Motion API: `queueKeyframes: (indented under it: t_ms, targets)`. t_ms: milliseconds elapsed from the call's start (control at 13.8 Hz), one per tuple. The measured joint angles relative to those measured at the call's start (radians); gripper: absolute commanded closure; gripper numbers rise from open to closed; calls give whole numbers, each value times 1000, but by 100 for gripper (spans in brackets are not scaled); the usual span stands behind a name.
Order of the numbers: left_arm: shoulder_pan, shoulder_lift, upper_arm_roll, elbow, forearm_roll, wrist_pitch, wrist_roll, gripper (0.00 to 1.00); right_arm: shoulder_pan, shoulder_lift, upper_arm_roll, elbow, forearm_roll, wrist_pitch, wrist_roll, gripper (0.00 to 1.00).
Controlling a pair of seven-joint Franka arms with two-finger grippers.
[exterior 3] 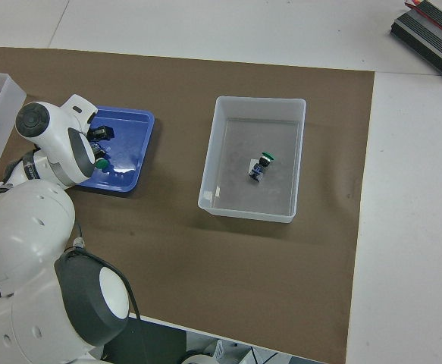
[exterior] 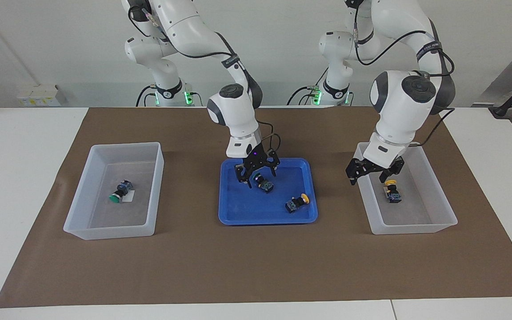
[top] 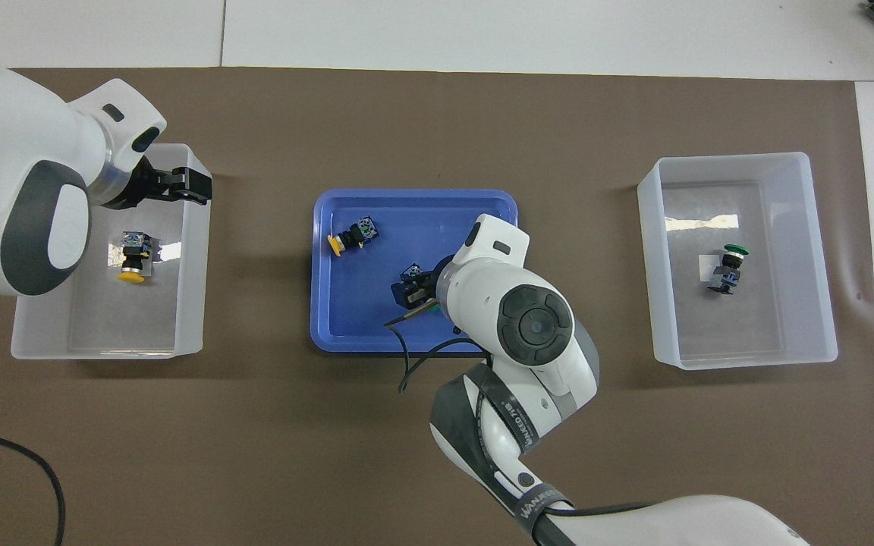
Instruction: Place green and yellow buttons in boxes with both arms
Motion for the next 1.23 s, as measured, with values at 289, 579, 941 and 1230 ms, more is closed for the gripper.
queueKeyframes:
  t_ms: [289,579,941,1230]
  targets:
    - [-8,8,0,0,0,0,-1,3,4,51,0,0,-39,45,-3,19]
    - [-8,10,0,0,0,1,-1,4,7,57,-1,-7,-57,45,-3,100]
    - [-11,13,-1,-4,0,5,-1,13,-18,9,-13,-3,-57,-4,-3,100]
    - [-90,17,-8,-51,0,148,-1,16,-102,-148,-15,-50,-57,-122,-3,100]
